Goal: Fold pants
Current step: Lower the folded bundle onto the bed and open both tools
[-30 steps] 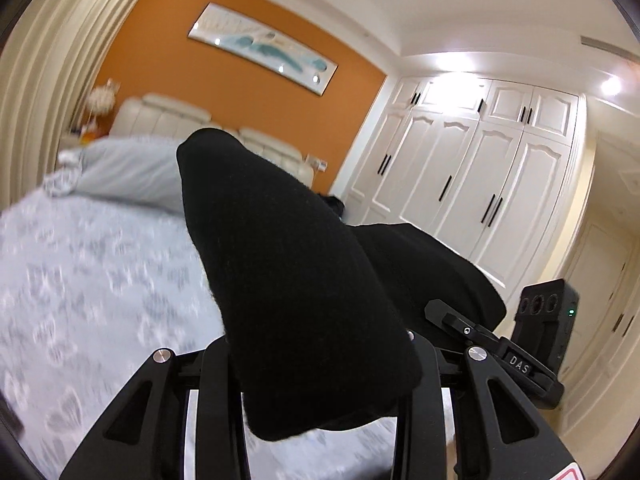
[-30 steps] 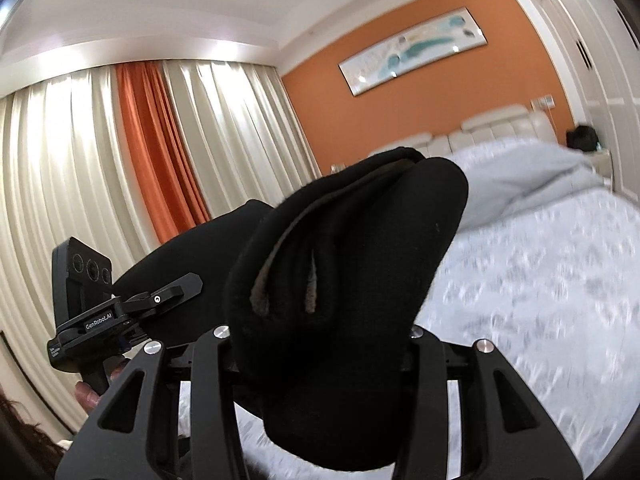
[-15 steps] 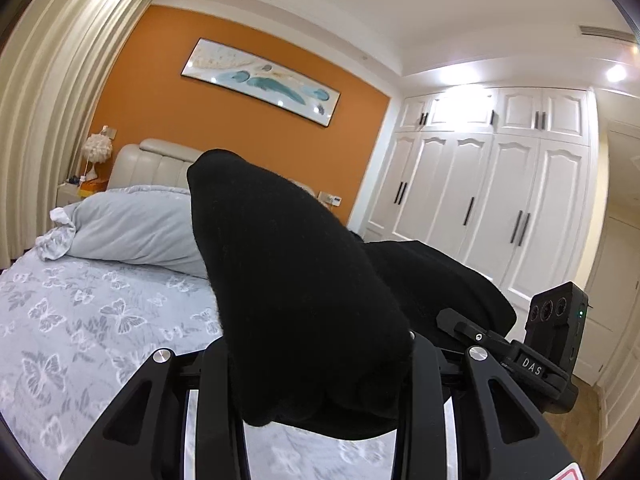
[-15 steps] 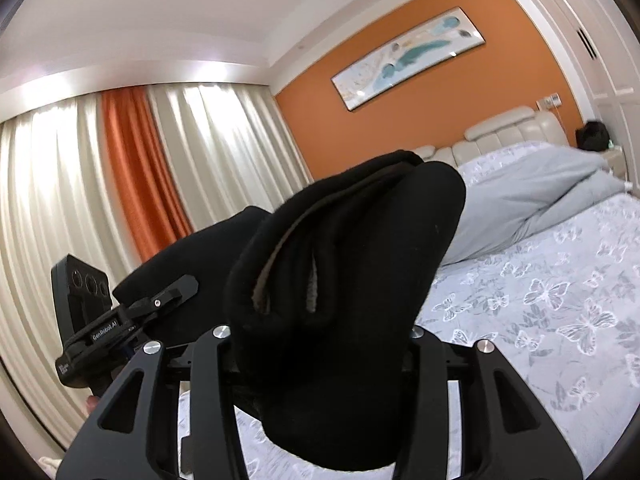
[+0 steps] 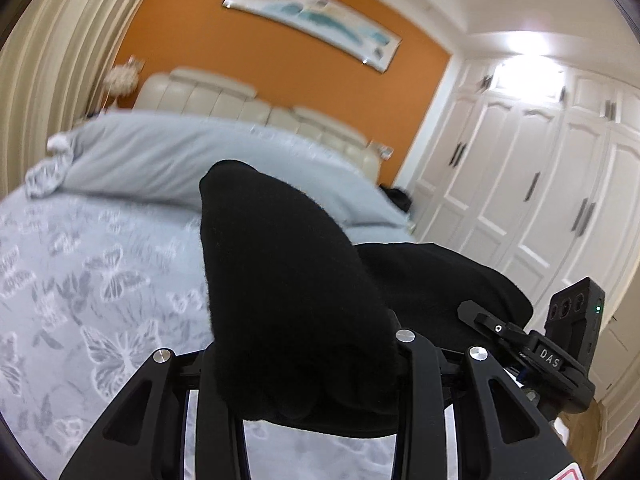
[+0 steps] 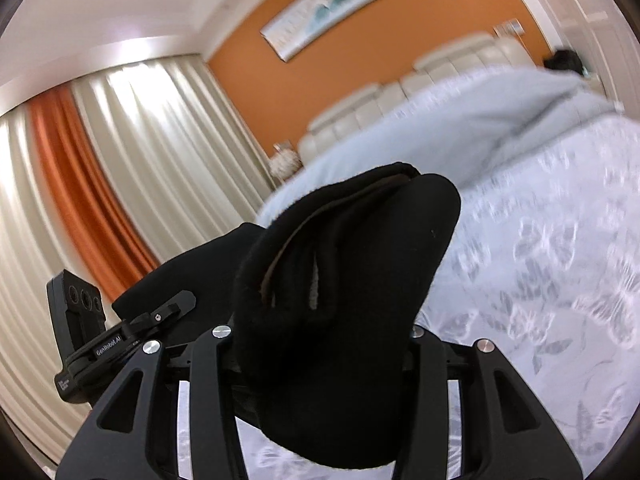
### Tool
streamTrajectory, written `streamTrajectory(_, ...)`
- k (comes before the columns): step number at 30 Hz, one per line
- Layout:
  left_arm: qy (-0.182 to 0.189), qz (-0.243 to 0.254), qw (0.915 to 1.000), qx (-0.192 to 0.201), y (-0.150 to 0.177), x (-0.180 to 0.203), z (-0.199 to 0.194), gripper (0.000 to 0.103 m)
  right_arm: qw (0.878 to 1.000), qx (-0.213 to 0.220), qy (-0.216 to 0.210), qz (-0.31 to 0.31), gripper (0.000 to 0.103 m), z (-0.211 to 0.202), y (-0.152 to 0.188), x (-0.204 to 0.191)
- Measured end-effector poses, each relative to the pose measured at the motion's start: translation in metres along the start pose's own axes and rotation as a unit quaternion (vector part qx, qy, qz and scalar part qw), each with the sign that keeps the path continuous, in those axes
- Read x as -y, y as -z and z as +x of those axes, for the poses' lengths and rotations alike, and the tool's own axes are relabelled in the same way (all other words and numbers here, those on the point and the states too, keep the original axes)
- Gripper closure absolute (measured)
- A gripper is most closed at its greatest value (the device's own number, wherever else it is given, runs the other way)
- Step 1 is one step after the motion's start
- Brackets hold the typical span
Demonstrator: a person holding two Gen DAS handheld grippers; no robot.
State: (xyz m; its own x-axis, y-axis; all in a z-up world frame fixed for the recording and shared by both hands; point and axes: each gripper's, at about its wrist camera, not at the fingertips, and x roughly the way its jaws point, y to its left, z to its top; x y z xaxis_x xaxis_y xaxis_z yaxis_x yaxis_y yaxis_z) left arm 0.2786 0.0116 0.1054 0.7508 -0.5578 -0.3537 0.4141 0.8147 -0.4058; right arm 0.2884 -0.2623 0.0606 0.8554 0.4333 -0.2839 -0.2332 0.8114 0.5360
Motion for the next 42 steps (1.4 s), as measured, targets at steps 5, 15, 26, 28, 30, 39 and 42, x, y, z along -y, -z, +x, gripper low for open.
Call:
streamTrajectory(5, -0.021, -0.037, 0.9975, -0.057, 0.048, -0.051, 0.074, 0.072, 0.998, -0.05, 0.035, 0.032, 0.062, 0.06, 0.041, 0.058)
streamTrajectory(15, -0.061, -0.08, 0.9866, -0.128, 0.137, -0.113, 0.12, 0.058, 0.983, -0.142, 0.071, 0.09, 0.038, 0.095, 0.11, 0.123)
streamTrajectory(26, -0.102, -0.083, 0.9883, -0.077, 0.077, -0.078, 0.02, 0.043, 0.986, -0.096, 0.132, 0.03, 0.054, 0.008, 0.057, 0.06)
streamTrajectory(28, -0.092, -0.074, 0.9916, -0.054, 0.06, -0.055, 0.016, 0.031, 0.987, -0.107, 0.119, 0.019, 0.054, 0.024, 0.051, 0.044)
streamTrajectory(30, -0.093, -0.068, 0.9913, -0.065, 0.056, -0.045, 0.034, 0.028, 0.983, -0.131, 0.126, 0.007, 0.055, 0.051, 0.058, 0.041)
streamTrajectory(39, -0.184, 0.046, 0.9715, -0.142, 0.132, -0.06, 0.1, 0.029, 0.968, -0.168, 0.187, -0.01, 0.027, 0.062, 0.095, 0.087)
streamTrajectory(42, -0.146, 0.003, 0.9837, -0.105, 0.125, -0.067, 0.061, 0.013, 0.968, -0.15, 0.203, 0.001, 0.009, 0.042, 0.094, 0.089)
